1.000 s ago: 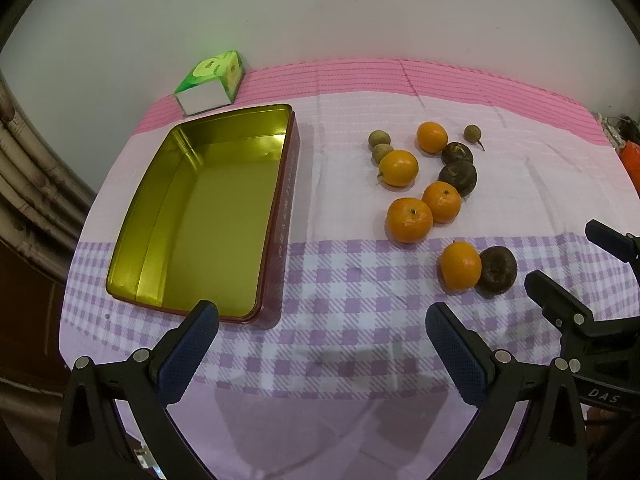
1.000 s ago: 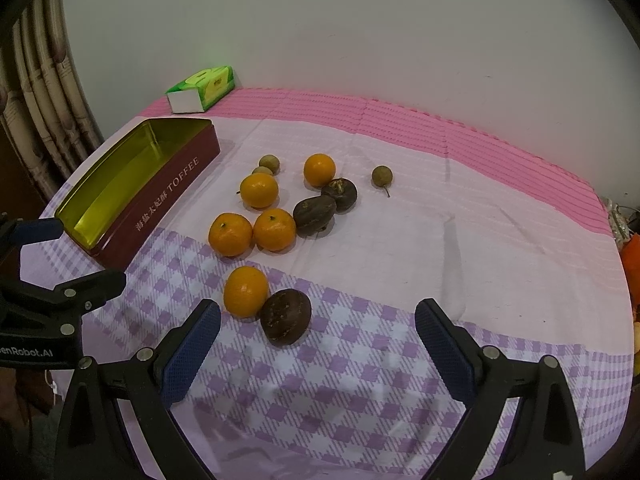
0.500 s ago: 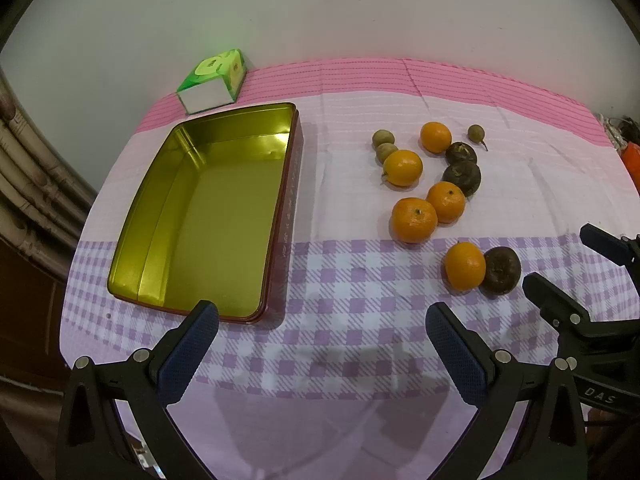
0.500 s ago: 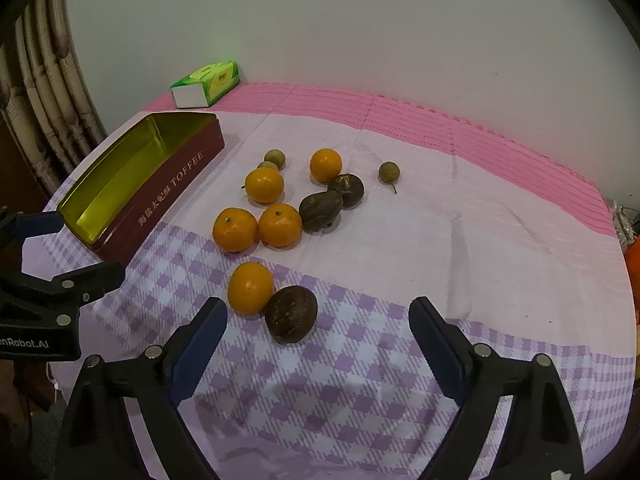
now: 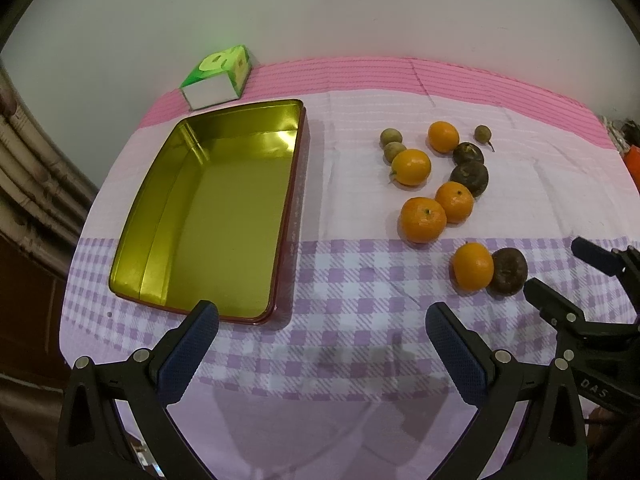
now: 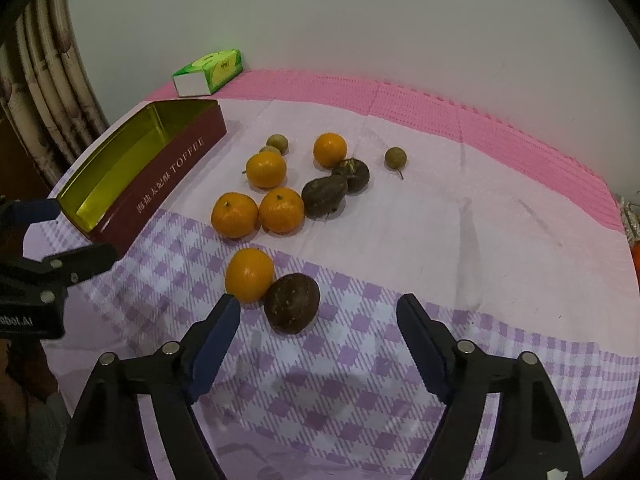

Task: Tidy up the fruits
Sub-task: 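Grasp the dark passion fruit with the right gripper while the left gripper approaches a mandarin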

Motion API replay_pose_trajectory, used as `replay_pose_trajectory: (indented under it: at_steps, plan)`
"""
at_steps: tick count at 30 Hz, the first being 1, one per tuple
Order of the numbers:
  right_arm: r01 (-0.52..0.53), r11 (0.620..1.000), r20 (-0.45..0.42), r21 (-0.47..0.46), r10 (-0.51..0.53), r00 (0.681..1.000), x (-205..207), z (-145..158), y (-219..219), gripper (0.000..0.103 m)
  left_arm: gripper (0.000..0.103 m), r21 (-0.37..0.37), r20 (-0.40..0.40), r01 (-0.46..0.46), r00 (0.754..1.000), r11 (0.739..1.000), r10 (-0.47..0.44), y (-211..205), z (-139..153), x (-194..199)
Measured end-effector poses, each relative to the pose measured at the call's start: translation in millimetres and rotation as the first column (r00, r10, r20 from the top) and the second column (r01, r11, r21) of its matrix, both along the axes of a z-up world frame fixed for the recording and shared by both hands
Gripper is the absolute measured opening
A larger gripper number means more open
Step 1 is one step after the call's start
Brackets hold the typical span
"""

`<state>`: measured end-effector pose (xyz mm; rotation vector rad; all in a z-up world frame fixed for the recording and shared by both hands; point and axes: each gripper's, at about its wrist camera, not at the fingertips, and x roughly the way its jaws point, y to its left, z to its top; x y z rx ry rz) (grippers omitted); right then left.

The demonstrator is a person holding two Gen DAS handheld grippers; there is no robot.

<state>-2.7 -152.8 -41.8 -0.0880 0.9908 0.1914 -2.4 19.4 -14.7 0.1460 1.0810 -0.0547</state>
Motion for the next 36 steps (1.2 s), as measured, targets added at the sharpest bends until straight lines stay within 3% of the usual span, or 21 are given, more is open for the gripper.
replay_pose_trajectory:
  at_steps: [11, 20, 27, 36]
  plan:
    - [-0.022, 1.000, -0.050, 0.002, 0.023, 0.998, 4.6, -22.4, 3.7, 0.067, 0.103, -0.002, -0.011, 0.010, 1.000, 1.000, -0.010, -1.3, -3.7, 1.6]
    - [-0.063, 0.998, -0.074, -0.031, 0.060, 0.995, 14.5, -39.3, 19.4, 0.053, 0.103, -0.011, -0.027, 0.023, 0.999, 1.000, -0.024, -6.5, -6.8, 5.6]
    - [-0.067, 0.998, -0.100, -0.016, 0.066, 0.993, 19.9, -49.0, 21.7, 0.036, 0.103, -0.020, -0.038, 0.042, 0.998, 0.999, -0.043, -11.4, -8.8, 9.7]
    - [-0.011, 1.000, -0.091, 0.013, 0.012, 0.996, 21.3, -48.3, -0.3, 0.035, 0.103, -0.063, -0.069, 0.086, 0.994, 0.994, -0.090, -31.1, -15.3, 16.9]
